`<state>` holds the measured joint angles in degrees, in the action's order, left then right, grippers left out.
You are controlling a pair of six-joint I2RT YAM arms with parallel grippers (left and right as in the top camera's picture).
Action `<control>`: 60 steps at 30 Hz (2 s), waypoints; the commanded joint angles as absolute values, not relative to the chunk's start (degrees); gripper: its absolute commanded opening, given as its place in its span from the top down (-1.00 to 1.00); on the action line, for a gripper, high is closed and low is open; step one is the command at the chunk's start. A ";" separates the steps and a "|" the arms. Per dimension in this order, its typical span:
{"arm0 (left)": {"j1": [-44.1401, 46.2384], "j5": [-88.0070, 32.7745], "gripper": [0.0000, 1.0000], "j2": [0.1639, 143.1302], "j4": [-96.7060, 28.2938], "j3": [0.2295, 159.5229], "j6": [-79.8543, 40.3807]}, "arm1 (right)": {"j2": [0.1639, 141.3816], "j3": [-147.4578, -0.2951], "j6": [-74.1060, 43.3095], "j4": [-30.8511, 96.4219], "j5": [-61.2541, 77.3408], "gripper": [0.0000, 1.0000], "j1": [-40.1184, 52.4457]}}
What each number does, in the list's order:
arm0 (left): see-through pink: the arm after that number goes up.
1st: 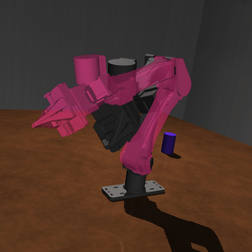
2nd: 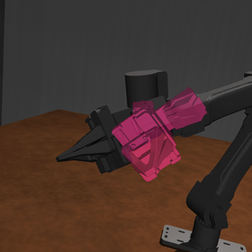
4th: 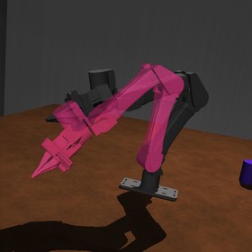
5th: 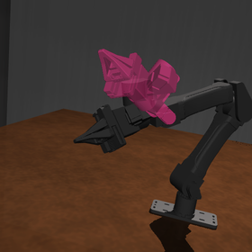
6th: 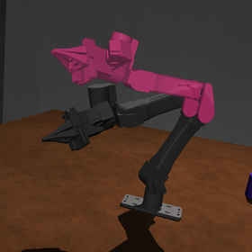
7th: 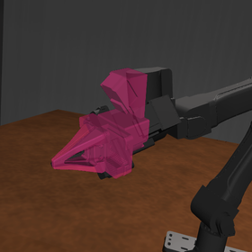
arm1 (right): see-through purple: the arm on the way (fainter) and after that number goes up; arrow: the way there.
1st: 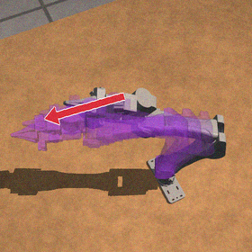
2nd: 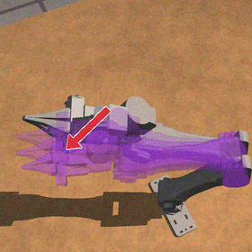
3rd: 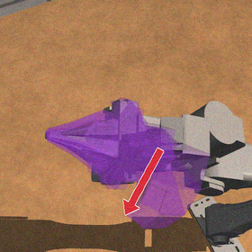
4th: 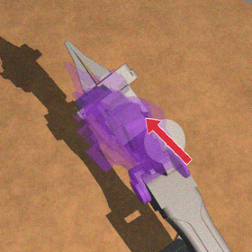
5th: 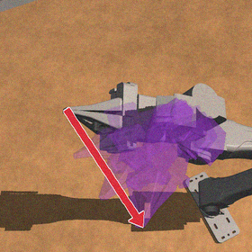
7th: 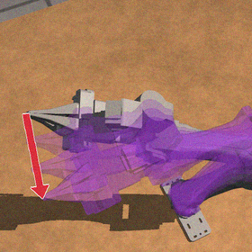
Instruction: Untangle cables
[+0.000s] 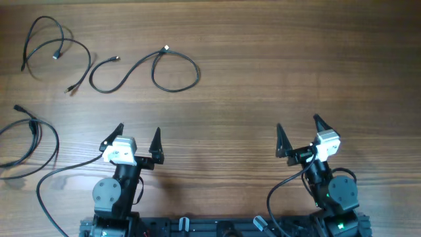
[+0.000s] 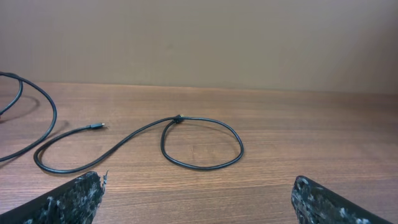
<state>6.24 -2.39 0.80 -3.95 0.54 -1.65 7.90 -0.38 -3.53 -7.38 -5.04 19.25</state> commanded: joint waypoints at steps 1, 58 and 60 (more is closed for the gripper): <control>5.87 -1.65 -1.00 0.27 -4.38 0.32 -2.20 | 2.76 -0.32 -3.20 -1.74 -4.05 -1.00 17.58; 5.87 -1.65 -1.00 0.27 -4.38 0.32 -2.20 | 0.21 -0.32 -6.07 -0.93 -6.42 -0.99 15.29; 5.87 -1.65 -1.00 0.27 -4.38 0.32 -2.20 | 0.21 -0.32 -6.04 -0.93 -6.42 -1.00 15.29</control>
